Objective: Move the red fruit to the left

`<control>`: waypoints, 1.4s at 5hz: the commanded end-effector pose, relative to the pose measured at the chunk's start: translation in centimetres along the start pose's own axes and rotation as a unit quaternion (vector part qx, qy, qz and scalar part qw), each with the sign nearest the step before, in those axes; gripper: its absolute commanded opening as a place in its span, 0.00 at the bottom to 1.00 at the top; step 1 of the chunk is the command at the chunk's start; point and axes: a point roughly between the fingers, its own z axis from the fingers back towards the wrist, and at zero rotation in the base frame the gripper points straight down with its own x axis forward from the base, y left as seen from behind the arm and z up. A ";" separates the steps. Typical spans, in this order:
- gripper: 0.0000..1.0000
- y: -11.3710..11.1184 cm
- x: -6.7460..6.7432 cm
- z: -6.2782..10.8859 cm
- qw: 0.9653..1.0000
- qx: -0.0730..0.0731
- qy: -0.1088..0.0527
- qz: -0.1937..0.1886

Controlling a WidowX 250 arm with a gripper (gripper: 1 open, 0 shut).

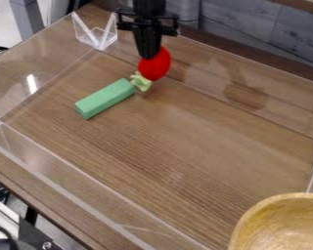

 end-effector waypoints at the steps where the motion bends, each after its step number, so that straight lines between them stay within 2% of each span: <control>1: 0.00 0.7 0.4 5.0 0.998 0.008 -0.059 0.000; 2: 0.00 1.6 0.2 6.5 0.998 0.003 -0.068 0.009; 3: 0.00 2.9 0.1 7.1 0.997 0.005 -0.070 0.023; 5: 0.00 5.8 0.2 6.1 0.997 0.020 -0.060 0.048; 7: 0.00 7.4 0.4 4.7 0.996 0.033 -0.049 0.062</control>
